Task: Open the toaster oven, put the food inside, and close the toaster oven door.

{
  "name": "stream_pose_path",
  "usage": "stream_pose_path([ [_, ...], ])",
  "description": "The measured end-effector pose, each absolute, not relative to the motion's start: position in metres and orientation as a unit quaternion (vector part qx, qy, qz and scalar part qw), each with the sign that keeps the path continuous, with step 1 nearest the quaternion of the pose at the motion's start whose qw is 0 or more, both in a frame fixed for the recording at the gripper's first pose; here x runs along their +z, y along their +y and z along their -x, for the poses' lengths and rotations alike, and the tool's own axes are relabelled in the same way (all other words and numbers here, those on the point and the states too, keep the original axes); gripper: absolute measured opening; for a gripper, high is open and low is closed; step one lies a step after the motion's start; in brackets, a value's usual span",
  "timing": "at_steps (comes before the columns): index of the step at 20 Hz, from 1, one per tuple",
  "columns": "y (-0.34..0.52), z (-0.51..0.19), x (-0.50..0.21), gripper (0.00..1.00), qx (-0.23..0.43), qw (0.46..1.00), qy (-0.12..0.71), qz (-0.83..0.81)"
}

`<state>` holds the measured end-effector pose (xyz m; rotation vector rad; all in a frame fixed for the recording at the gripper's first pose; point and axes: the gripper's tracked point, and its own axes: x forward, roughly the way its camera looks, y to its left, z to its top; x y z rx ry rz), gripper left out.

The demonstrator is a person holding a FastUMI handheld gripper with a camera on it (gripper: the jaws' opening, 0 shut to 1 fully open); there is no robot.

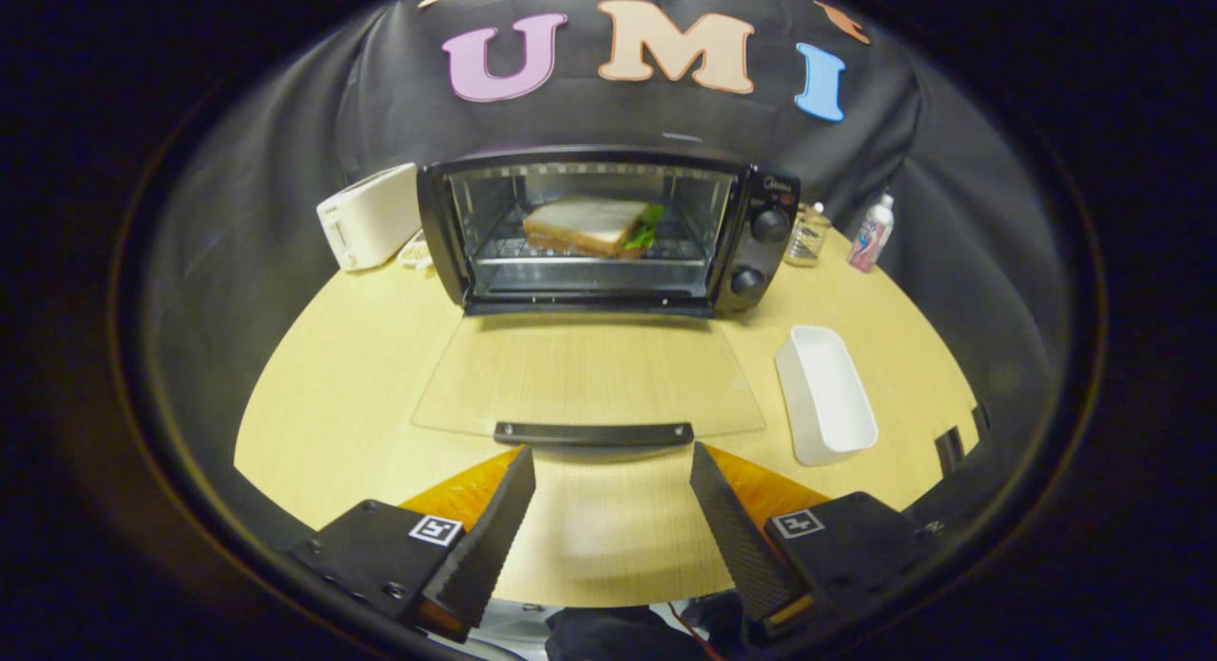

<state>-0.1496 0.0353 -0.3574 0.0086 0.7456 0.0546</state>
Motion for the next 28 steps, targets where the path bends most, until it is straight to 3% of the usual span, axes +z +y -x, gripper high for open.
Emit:
stream_pose_path([
  [16,0.056,0.126,-0.397,1.0,0.042,0.915,0.399,0.049],
  [28,0.07,0.089,-0.284,1.0,0.027,0.952,0.292,0.089],
])
